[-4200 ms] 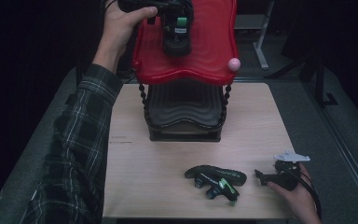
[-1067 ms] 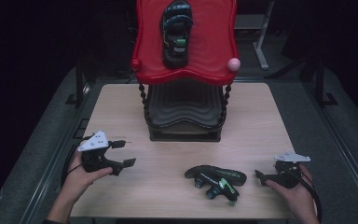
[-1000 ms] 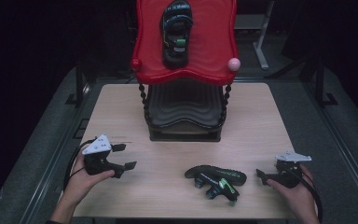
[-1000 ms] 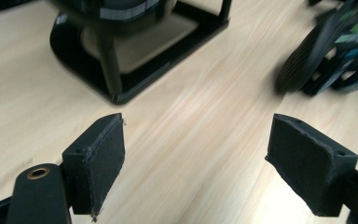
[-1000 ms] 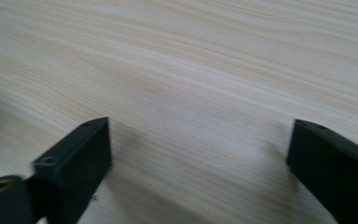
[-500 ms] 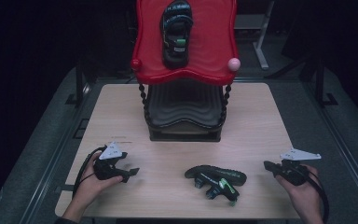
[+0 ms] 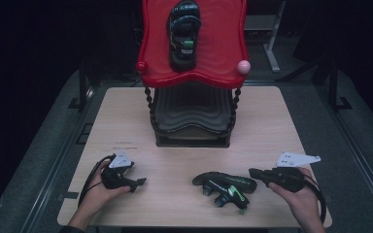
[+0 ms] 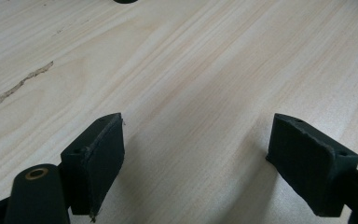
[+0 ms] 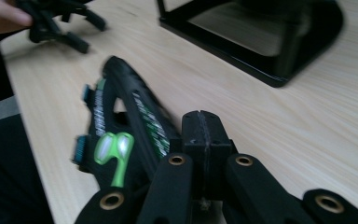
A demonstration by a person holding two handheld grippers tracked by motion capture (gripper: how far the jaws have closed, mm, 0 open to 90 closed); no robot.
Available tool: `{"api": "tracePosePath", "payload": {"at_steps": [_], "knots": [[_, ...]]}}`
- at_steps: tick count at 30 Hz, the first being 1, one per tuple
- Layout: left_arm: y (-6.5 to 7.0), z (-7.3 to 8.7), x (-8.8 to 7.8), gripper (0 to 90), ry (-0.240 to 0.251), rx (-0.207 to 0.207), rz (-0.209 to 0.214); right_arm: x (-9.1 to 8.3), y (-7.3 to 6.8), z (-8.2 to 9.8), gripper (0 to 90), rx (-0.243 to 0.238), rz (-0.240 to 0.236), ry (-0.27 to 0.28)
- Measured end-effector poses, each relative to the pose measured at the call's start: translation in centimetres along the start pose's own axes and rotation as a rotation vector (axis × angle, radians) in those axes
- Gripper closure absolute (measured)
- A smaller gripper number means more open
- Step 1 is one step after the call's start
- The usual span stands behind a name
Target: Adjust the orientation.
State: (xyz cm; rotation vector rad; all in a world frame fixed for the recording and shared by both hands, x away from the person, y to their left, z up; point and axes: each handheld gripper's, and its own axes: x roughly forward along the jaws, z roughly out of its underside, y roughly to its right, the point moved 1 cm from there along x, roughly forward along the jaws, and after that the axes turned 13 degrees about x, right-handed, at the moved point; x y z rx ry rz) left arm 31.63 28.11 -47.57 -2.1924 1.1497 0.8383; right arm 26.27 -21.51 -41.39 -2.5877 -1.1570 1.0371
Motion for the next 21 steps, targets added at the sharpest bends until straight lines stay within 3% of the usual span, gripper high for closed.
{"api": "tracePosePath", "payload": {"at_steps": [5, 10, 21], "knots": [[-0.1, 0.2, 0.2, 11.0, 0.013, -0.018, -0.017, 1.2, -1.4, -0.5, 90.0, -0.026, -0.059, -0.015], [-0.2, 0.4, 0.5, 3.6, 0.019, -0.021, -0.021, 2.4, -2.3, -0.6, 90.0, -0.057, -0.087, -0.048], [-0.2, 0.4, 0.5, 3.0, 0.018, -0.02, -0.021, 3.4, -3.2, 0.8, 90.0, -0.075, -0.102, -0.116]]}}
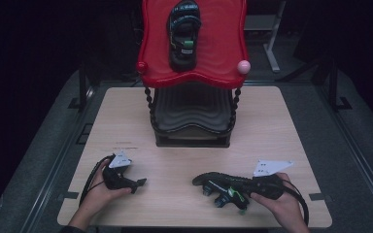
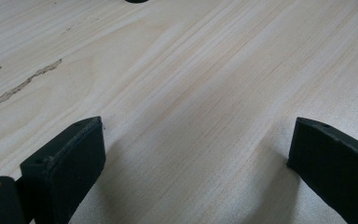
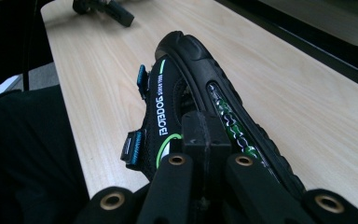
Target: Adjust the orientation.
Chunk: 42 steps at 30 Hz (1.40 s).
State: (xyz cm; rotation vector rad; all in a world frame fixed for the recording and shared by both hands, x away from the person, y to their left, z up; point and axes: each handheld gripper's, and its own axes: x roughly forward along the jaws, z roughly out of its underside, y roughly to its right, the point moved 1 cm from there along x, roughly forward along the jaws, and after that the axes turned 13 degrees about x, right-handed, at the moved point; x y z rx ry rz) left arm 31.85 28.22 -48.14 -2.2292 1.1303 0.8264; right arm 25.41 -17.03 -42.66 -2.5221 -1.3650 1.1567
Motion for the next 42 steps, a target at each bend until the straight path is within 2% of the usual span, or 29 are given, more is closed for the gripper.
{"api": "tracePosePath", "payload": {"at_steps": [5, 13, 21, 31, 37, 42], "knots": [[0.0, 0.0, 0.0, 3.0, 0.0, 0.0, 0.0, -0.1, 0.3, -0.4, 90.0, -0.002, 0.027, 0.016], [0.0, 0.0, 0.0, 3.0, 0.0, 0.0, 0.0, 0.1, 1.6, -1.7, 90.0, 0.012, 0.05, 0.047], [0.0, 0.0, 0.0, 3.0, 0.0, 0.001, 0.002, 0.5, 3.4, -2.6, 90.0, 0.055, 0.041, 0.069], [0.0, 0.0, 0.0, 3.0, -0.001, 0.002, 0.003, 1.2, 4.9, -3.3, 90.0, 0.084, 0.056, 0.069], [-0.1, 0.0, 0.0, 3.0, 0.002, 0.003, 0.004, 1.8, 6.2, -3.6, 90.0, 0.114, 0.056, 0.069], [-0.1, 0.0, 0.0, 3.0, 0.004, 0.003, 0.004, 2.6, 7.4, -3.9, 90.0, 0.135, 0.074, 0.061]]}}
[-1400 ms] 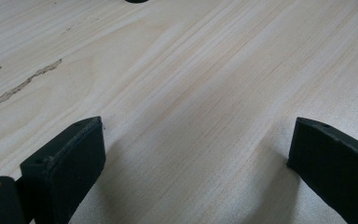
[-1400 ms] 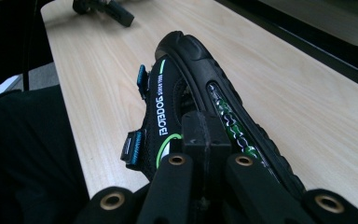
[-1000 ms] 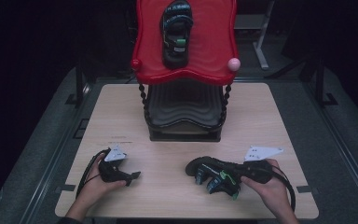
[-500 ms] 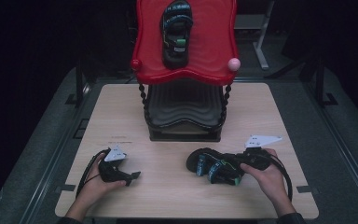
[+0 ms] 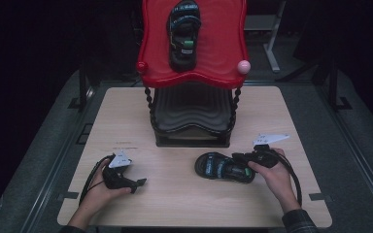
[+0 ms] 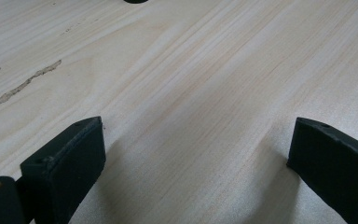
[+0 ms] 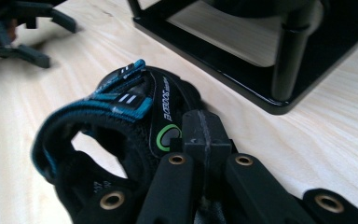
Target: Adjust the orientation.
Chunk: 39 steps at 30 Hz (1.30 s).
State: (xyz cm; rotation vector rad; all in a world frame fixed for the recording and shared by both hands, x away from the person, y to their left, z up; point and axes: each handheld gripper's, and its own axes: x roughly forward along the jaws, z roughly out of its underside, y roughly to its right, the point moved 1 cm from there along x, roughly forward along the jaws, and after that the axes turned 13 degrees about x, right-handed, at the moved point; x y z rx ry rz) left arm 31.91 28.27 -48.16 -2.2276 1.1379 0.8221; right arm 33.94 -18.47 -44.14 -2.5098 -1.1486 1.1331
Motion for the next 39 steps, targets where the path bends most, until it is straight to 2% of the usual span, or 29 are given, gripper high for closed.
{"api": "tracePosePath", "payload": {"at_steps": [5, 10, 13, 14, 17, 23, 24, 28, 37, 39], "knots": [[-0.1, 0.0, 0.0, 3.1, -0.001, 0.001, 0.003, 0.9, 1.3, -0.1, 90.0, 0.043, 0.005, 0.001], [-0.1, 0.0, 0.0, 3.1, -0.001, 0.002, 0.004, 1.1, 2.3, -0.2, 90.0, 0.074, -0.002, 0.029], [-0.1, 0.0, 0.0, 3.1, -0.001, 0.002, 0.005, 0.7, 2.5, -0.2, 90.0, 0.07, 0.012, 0.04], [-0.1, 0.0, 0.0, 3.1, -0.002, 0.003, 0.006, -0.1, 2.9, -0.1, 90.0, 0.074, 0.026, 0.058], [-0.1, 0.0, 0.0, 3.1, -0.003, 0.004, 0.006, -1.3, 3.6, 0.2, 90.0, 0.075, 0.049, 0.064], [-0.1, 0.0, 0.0, 3.1, -0.002, 0.003, 0.005, -2.5, 4.3, 1.6, 90.0, 0.063, 0.076, 0.025], [-0.1, 0.0, 0.0, 3.1, -0.002, 0.004, 0.005, -2.8, 4.5, 2.3, 90.0, 0.061, 0.084, 0.001], [-0.1, 0.0, 0.0, 3.1, -0.001, 0.004, 0.005, -2.8, 4.9, 3.3, 90.0, 0.06, 0.078, -0.027], [-0.1, 0.0, 0.0, 3.1, -0.001, 0.003, 0.005, -3.0, 4.3, 3.6, 90.0, 0.039, 0.086, -0.051], [-0.1, 0.0, 0.0, 3.0, -0.001, 0.003, 0.005, -3.3, 3.8, 4.1, 90.0, 0.038, 0.075, -0.061]]}}
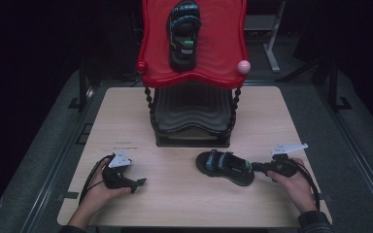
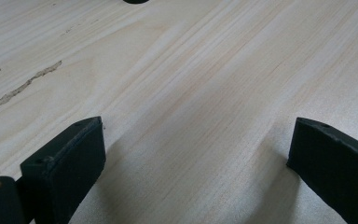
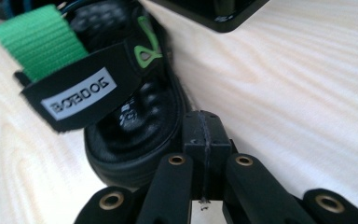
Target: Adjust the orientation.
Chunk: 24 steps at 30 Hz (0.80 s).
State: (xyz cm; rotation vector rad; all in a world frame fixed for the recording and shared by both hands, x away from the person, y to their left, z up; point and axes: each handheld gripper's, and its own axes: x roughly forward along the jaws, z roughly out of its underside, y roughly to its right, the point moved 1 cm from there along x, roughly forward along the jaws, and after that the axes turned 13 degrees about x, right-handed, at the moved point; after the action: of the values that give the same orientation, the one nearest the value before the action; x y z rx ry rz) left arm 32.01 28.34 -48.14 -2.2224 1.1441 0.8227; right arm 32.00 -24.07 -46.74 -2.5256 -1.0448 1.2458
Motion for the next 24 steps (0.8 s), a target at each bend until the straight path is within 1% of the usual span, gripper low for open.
{"api": "tracePosePath", "payload": {"at_steps": [5, 6, 7, 14, 15, 17, 18, 19, 24], "knots": [[0.0, 0.0, 0.0, 3.1, 0.0, 0.0, 0.0, -0.4, -1.1, 0.9, 90.0, -0.02, -0.013, -0.019], [0.0, 0.0, 0.0, 3.0, 0.0, 0.0, 0.0, -0.4, -1.1, 0.9, 90.0, -0.02, -0.013, -0.019], [0.0, 0.0, 0.0, 3.1, 0.0, 0.0, 0.0, -0.5, -1.7, 1.3, 90.0, -0.03, -0.021, -0.028], [0.0, 0.0, 0.0, 3.1, 0.0, 0.001, 0.0, -0.6, -3.0, 2.1, 90.0, -0.059, -0.043, -0.051], [0.0, 0.0, 0.0, 3.1, 0.0, 0.001, 0.0, -0.5, -3.6, 2.3, 90.0, -0.073, -0.064, -0.062], [0.0, 0.0, 0.0, 3.0, 0.0, 0.001, 0.0, -0.4, -4.1, 2.4, 90.0, -0.084, -0.076, -0.07], [0.0, 0.0, 0.0, 3.0, 0.0, 0.001, 0.0, -0.4, -4.1, 2.4, 90.0, -0.084, -0.076, -0.07], [0.0, 0.0, 0.0, 3.0, 0.0, 0.001, 0.0, -0.3, -4.6, 2.5, 90.0, -0.099, -0.093, -0.082], [0.0, 0.0, 0.0, 3.1, 0.0, 0.001, 0.0, 0.3, -6.0, 2.6, 90.0, -0.127, -0.13, -0.108]]}}
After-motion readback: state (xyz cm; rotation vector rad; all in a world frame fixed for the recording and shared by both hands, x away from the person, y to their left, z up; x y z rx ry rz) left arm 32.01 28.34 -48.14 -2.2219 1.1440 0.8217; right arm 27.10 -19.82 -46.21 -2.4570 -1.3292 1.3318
